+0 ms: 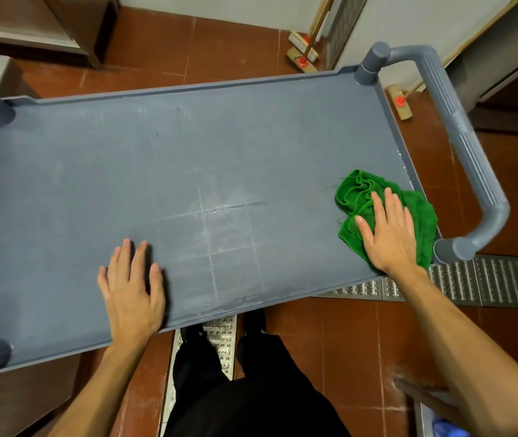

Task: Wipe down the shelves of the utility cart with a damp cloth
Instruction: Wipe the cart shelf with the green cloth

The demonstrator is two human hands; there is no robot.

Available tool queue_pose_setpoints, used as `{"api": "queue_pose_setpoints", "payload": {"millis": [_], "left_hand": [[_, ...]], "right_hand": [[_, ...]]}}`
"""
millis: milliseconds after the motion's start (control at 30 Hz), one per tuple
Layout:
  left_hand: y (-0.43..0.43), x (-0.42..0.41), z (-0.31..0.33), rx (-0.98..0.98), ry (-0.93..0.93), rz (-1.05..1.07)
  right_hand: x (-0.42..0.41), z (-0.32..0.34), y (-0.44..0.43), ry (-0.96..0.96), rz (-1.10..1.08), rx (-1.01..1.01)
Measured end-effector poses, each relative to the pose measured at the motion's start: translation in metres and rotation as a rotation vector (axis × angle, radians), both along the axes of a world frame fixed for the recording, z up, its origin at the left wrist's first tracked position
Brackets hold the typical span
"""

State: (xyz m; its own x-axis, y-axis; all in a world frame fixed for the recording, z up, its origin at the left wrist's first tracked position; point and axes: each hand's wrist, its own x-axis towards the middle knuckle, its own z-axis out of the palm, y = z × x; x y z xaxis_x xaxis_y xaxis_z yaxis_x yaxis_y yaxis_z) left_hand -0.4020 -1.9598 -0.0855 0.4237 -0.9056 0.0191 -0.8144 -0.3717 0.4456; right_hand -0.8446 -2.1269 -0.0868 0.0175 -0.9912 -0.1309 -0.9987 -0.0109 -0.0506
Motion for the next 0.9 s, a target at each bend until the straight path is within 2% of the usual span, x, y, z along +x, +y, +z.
{"api": "queue_pose_setpoints", "payload": {"millis": [100, 167, 233, 333, 467, 600, 800, 900], "left_hand": [[0.002, 0.003, 0.004, -0.038, 0.034, 0.004], [0.007, 0.011, 0.007, -0.051, 0.041, 0.014], [0.015, 0.027, 0.01, -0.054, 0.015, 0.026], [0.029, 0.062, 0.016, -0.045, -0.061, 0.029], [0.041, 0.116, 0.017, 0.016, -0.21, 0.013], [0.054, 0.157, 0.009, 0.084, -0.301, -0.133], [0.056, 0.161, -0.001, 0.105, -0.195, -0.187], [0.055, 0.16, -0.002, 0.107, -0.142, -0.172]], "right_hand": [[0.003, 0.004, -0.003, -0.064, 0.007, 0.017], [0.004, 0.007, 0.001, -0.066, 0.01, -0.045], [0.002, 0.01, 0.006, -0.035, -0.101, -0.139], [0.007, 0.014, 0.01, -0.057, -0.342, -0.124], [0.023, 0.018, 0.003, 0.003, -0.344, -0.091], [0.037, 0.019, -0.007, 0.004, -0.369, -0.136], [0.073, 0.025, -0.014, -0.061, -0.464, -0.149], [0.102, 0.028, -0.014, -0.089, -0.44, -0.148]]}}
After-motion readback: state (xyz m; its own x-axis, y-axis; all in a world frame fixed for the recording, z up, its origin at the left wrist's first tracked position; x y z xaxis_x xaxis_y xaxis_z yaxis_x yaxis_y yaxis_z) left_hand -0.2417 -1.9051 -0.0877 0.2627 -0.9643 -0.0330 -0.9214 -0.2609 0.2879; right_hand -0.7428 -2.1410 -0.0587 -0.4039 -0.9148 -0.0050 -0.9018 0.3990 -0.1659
